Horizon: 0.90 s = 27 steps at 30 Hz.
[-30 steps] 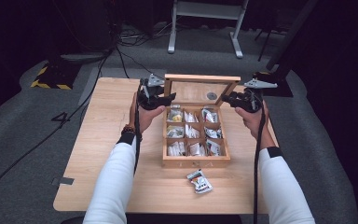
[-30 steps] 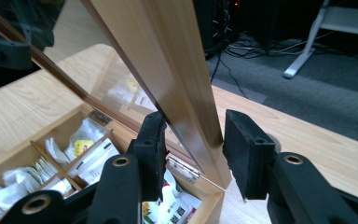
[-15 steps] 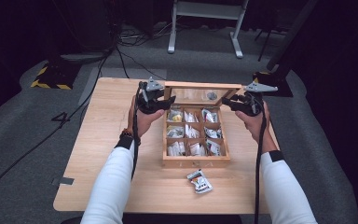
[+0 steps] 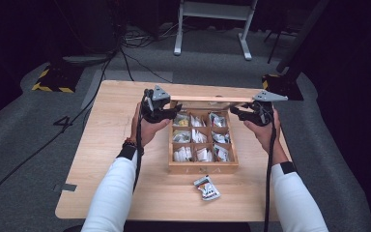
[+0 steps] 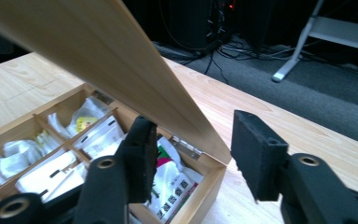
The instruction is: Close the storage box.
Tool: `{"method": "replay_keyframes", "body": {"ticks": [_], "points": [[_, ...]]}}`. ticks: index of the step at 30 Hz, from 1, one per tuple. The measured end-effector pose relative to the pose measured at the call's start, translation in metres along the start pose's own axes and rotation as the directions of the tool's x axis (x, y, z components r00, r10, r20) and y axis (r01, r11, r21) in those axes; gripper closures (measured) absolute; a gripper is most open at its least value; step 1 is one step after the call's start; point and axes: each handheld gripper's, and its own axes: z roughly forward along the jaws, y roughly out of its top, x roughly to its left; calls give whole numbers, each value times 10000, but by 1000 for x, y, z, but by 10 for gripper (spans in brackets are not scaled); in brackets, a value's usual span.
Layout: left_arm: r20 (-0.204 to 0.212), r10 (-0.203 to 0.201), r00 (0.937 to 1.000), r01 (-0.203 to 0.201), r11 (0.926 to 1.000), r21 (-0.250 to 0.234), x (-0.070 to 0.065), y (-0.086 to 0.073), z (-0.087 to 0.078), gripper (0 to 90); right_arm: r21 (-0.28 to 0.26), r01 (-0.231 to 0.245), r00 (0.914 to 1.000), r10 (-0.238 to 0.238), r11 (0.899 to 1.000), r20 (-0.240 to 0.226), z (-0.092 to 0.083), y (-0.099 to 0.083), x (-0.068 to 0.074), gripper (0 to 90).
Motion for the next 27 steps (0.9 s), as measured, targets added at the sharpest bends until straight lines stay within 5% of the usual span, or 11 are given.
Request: {"method": "replay_keyframes", "body": {"ticks": [8, 14, 27], "points": [[-124, 206, 9997, -205, 9998, 69, -7, -7, -4, 474, -73, 446, 9987, -447, 9990, -241, -7, -7, 8, 564], [48, -290, 9996, 291, 9994, -208, -7, -13, -11, 493, -396, 155, 9983, -177, 9991, -556, -16, -11, 7, 573], [220, -82, 9997, 89, 9994, -328, -14, -18, -20, 486, -340, 344, 9974, -365, 9988, -621, -22, -16, 12, 571]]}}
